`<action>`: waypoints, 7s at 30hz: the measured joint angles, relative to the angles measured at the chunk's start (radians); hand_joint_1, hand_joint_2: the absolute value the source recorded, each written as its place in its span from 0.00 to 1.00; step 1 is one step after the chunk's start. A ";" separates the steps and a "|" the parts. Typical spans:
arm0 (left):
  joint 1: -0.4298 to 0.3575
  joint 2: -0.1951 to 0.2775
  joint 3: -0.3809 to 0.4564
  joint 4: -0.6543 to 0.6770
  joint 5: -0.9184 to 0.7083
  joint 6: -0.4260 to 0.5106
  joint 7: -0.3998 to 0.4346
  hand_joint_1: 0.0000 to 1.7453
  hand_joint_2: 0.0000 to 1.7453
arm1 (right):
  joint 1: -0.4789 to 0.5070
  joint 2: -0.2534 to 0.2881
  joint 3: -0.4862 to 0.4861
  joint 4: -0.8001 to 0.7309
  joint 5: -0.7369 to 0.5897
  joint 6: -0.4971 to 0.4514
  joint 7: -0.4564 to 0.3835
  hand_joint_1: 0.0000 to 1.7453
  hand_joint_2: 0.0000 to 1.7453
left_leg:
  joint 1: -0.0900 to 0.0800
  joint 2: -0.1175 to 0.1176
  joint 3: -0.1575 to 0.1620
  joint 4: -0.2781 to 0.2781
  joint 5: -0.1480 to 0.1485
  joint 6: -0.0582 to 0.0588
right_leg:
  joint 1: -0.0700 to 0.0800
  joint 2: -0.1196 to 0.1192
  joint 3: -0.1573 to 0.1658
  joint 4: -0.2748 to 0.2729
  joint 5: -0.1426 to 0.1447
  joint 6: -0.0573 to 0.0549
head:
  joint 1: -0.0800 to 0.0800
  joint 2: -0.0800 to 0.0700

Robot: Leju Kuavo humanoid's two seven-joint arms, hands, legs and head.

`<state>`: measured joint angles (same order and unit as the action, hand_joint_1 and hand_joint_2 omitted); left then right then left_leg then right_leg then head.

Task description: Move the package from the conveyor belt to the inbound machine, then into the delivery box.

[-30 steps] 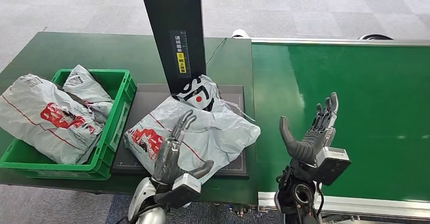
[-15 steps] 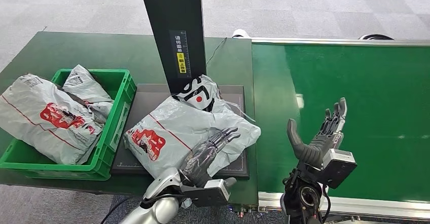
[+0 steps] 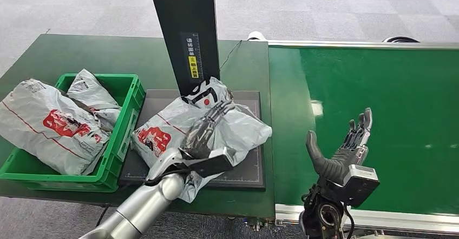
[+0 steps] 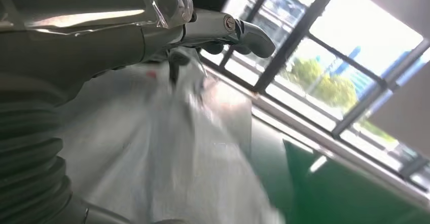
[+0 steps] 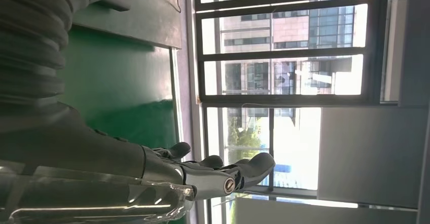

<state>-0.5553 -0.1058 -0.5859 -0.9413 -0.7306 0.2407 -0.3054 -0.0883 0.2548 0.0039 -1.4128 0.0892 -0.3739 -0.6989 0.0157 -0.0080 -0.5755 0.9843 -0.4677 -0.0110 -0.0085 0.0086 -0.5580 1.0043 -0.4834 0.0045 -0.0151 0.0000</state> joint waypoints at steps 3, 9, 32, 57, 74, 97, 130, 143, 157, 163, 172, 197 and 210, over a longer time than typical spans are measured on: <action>-0.071 0.020 0.056 0.042 0.011 0.050 0.019 0.00 1.00 | 0.015 -0.001 0.008 -0.020 -0.001 -0.009 0.000 0.00 1.00 | 0.000 0.000 0.000 0.000 0.000 0.000 | 0.000 0.000 0.000 0.000 0.000 0.000 | 0.000 0.000; -0.118 0.067 0.159 0.089 0.038 0.126 -0.003 0.00 1.00 | 0.041 -0.004 0.013 -0.050 -0.003 -0.011 0.000 0.00 1.00 | 0.000 0.000 -0.001 0.000 0.000 0.000 | 0.000 0.000 -0.001 0.000 0.000 0.000 | 0.000 0.000; 0.109 0.128 0.313 -0.327 0.120 -0.007 -0.037 0.00 1.00 | 0.069 -0.009 0.016 -0.078 -0.002 -0.011 0.000 0.00 1.00 | 0.000 0.000 -0.001 0.000 0.000 0.000 | 0.000 0.000 -0.001 0.000 0.000 0.000 | 0.000 0.000; 0.028 0.165 0.093 -0.074 -0.460 -0.312 0.088 0.00 1.00 | 0.021 -0.007 -0.014 -0.045 0.006 0.030 0.000 0.00 1.00 | 0.000 0.000 0.000 0.000 0.001 0.000 | 0.000 0.000 0.000 0.000 0.000 0.000 | 0.000 0.000; 0.010 0.178 0.004 -0.018 -0.452 -0.236 0.105 1.00 1.00 | 0.010 -0.007 -0.032 -0.001 0.007 0.037 0.000 0.00 1.00 | 0.000 -0.002 0.003 0.000 0.001 0.000 | 0.000 -0.001 0.004 0.000 0.000 0.000 | 0.000 0.000; 0.053 0.103 0.209 -0.233 0.075 0.080 -0.085 1.00 1.00 | 0.049 0.001 -0.044 0.001 0.008 0.046 0.000 0.00 1.00 | 0.000 -0.001 -0.001 0.000 0.001 0.000 | 0.000 -0.001 0.000 0.000 0.000 0.000 | 0.000 0.000; 0.340 0.206 0.863 -0.651 0.283 0.262 -0.188 1.00 1.00 | 0.103 0.000 -0.083 -0.021 -0.008 0.066 0.000 0.00 1.00 | 0.000 0.001 -0.002 -0.001 0.000 -0.001 | 0.000 0.000 -0.002 0.000 -0.001 -0.001 | 0.000 0.000; 0.047 0.292 0.905 -0.254 -0.019 0.193 -0.047 1.00 1.00 | 0.083 0.001 -0.081 -0.007 -0.006 0.076 0.000 0.00 1.00 | 0.001 -0.001 -0.001 0.000 0.002 -0.001 | 0.001 -0.001 -0.002 0.000 0.000 -0.001 | 0.000 0.000; -0.259 0.332 0.800 0.222 -0.208 0.193 0.085 1.00 1.00 | 0.070 0.004 -0.076 0.014 0.009 0.081 0.000 0.00 1.00 | 0.001 0.000 -0.001 0.000 0.002 -0.001 | 0.001 0.000 -0.002 0.000 0.000 -0.001 | 0.000 0.000; -0.277 0.347 0.796 0.290 -0.228 0.173 0.101 0.98 1.00 | 0.071 0.004 -0.077 0.015 0.009 0.080 0.000 0.00 1.00 | 0.001 0.001 -0.001 0.000 0.002 -0.001 | 0.001 0.000 -0.002 0.000 0.000 -0.001 | 0.001 0.000; -0.211 0.382 0.805 0.307 -0.224 0.090 0.094 0.00 1.00 | 0.086 0.001 -0.078 0.014 0.006 0.070 0.000 0.00 1.00 | 0.001 0.002 -0.001 -0.001 0.001 -0.002 | 0.001 0.002 -0.002 0.001 0.000 -0.001 | 0.000 0.000; 0.164 0.301 1.008 -0.255 0.230 -0.035 -0.158 0.00 1.00 | 0.105 0.000 -0.085 0.003 0.005 0.044 0.000 0.00 1.00 | 0.001 0.003 -0.002 -0.001 0.000 -0.002 | 0.001 0.003 -0.003 0.000 -0.001 -0.001 | 0.000 0.000; 0.238 0.232 0.996 -0.471 0.305 -0.031 -0.197 0.00 1.00 | 0.101 0.000 -0.081 0.004 0.003 0.040 0.000 0.00 1.00 | 0.001 0.002 -0.002 -0.001 0.000 -0.002 | 0.001 0.002 -0.002 0.000 0.000 -0.001 | 0.000 0.000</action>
<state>-0.3173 0.1259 0.4096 -1.4119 -0.4252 0.2092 -0.5020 0.0132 0.2544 -0.0769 -1.4092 0.0922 -0.3340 -0.6989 0.0166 -0.0056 -0.5771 0.9837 -0.4674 -0.0134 -0.0075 0.0111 -0.5605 1.0047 -0.4839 0.0034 -0.0146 0.0001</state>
